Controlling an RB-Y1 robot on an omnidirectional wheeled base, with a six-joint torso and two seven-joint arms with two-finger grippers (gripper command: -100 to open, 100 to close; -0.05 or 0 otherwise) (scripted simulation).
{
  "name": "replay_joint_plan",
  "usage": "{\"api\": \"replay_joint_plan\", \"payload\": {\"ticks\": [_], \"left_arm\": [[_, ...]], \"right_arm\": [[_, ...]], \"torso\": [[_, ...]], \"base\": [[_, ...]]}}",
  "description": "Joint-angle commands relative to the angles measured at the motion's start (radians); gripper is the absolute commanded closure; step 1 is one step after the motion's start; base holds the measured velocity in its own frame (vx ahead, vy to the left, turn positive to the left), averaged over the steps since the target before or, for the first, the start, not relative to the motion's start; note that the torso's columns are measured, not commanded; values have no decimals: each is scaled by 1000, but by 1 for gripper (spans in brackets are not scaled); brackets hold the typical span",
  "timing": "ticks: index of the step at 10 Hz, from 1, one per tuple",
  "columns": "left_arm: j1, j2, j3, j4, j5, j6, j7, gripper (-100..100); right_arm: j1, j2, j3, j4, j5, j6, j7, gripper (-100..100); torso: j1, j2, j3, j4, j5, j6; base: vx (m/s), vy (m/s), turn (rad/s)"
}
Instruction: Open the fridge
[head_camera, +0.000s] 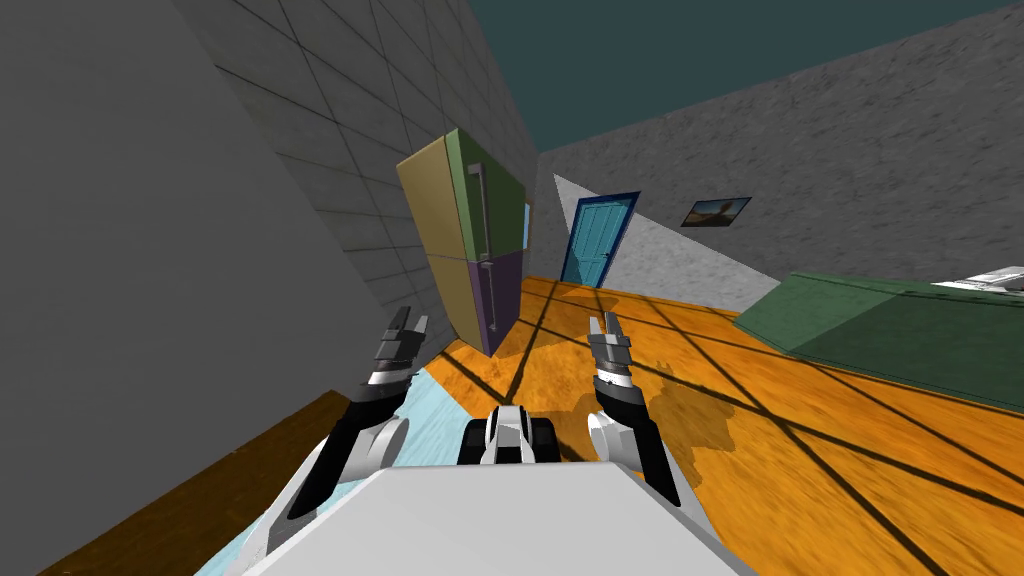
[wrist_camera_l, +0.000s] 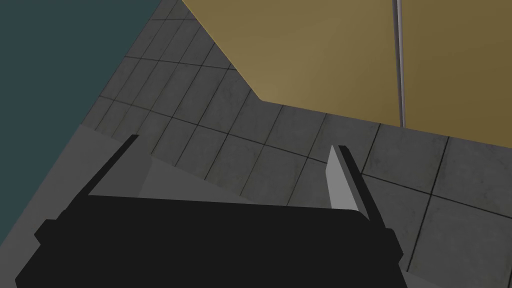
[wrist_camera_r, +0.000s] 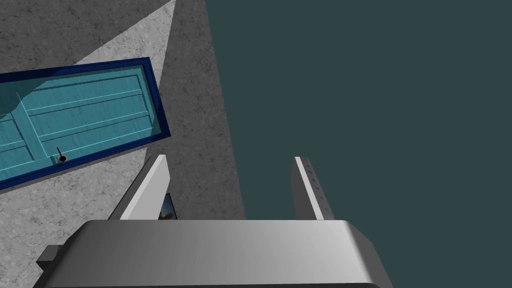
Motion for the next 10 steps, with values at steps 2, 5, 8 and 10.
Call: {"api": "replay_joint_plan", "payload": {"ticks": [2, 5, 8, 10], "left_arm": [[-12, 51, 16, -35, 5, 102, 27, -100], [-22, 93, 31, -67, 9, 186, 50, -100], [-32, 136, 44, -92, 12, 268, 71, -100], [-38, 163, 53, -103, 15, 320, 85, -100]], "right_arm": [[0, 0, 0, 0, 0, 0, 0, 0], [0, 0, 0, 0, 0, 0, 0, 0], [0, 0, 0, 0, 0, 0, 0, 0], [0, 0, 0, 0, 0, 0, 0, 0]], "torso": [[0, 1, 0, 0, 0, 0], [0, 1, 0, 0, 0, 0], [0, 0, 0, 0, 0, 0], [1, 1, 1, 0, 0, 0]], "base": [[100, 3, -98], [102, 5, -97], [107, 8, -88], [92, 15, -105]]}}
